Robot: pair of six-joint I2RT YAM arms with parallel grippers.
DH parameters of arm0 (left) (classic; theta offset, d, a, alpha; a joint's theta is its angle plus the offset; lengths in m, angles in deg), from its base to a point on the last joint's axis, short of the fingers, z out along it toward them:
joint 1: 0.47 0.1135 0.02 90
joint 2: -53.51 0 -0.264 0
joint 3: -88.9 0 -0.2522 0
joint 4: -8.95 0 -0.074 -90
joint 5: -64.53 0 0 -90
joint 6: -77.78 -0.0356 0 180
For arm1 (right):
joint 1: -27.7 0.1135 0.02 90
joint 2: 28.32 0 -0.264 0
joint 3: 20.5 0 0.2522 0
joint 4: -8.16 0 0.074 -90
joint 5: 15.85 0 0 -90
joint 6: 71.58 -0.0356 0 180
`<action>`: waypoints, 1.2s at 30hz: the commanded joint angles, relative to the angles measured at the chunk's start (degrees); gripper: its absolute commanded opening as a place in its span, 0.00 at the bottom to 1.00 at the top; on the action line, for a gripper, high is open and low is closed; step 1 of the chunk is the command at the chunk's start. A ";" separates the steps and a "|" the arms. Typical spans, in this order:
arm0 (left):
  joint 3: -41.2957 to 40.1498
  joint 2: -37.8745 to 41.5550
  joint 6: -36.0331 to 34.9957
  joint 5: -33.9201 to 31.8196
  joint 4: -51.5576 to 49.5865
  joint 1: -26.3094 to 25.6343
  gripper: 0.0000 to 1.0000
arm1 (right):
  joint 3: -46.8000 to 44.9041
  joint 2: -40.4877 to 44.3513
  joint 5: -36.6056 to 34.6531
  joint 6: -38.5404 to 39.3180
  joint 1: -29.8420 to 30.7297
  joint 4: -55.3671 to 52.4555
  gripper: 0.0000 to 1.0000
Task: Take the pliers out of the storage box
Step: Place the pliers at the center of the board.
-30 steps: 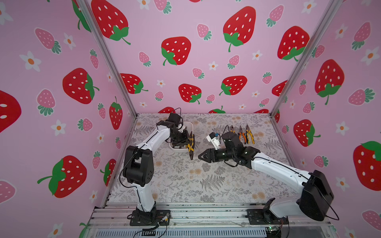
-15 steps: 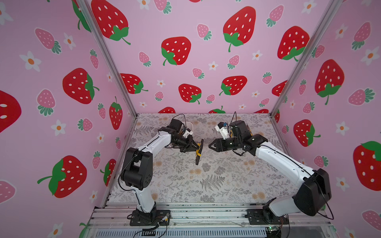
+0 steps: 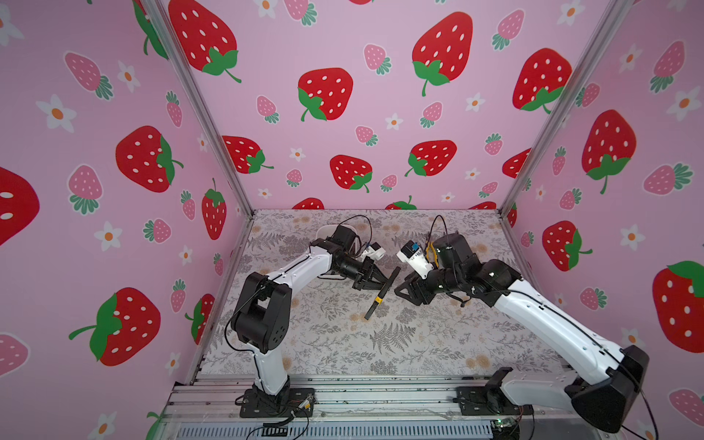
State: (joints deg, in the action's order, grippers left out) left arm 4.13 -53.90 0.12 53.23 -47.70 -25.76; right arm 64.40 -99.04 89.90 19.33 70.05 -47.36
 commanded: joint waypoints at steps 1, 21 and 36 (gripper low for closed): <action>9.73 -5.45 -23.99 8.61 -22.97 0.16 0.00 | 1.44 0.37 -6.10 1.57 1.11 -6.16 0.63; 16.85 -18.79 -57.63 13.80 -58.60 10.80 0.00 | 4.43 -9.90 1.89 -18.56 10.19 2.98 0.57; 27.68 -19.11 -3.27 -45.87 -21.64 14.10 0.00 | 14.39 -17.31 -1.18 -20.04 10.61 0.99 0.58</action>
State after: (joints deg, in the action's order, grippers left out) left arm 34.95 -80.46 -33.58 47.04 -87.48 -10.11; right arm 77.51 -114.99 89.81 0.12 80.43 -44.81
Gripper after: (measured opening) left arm 0.146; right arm 0.578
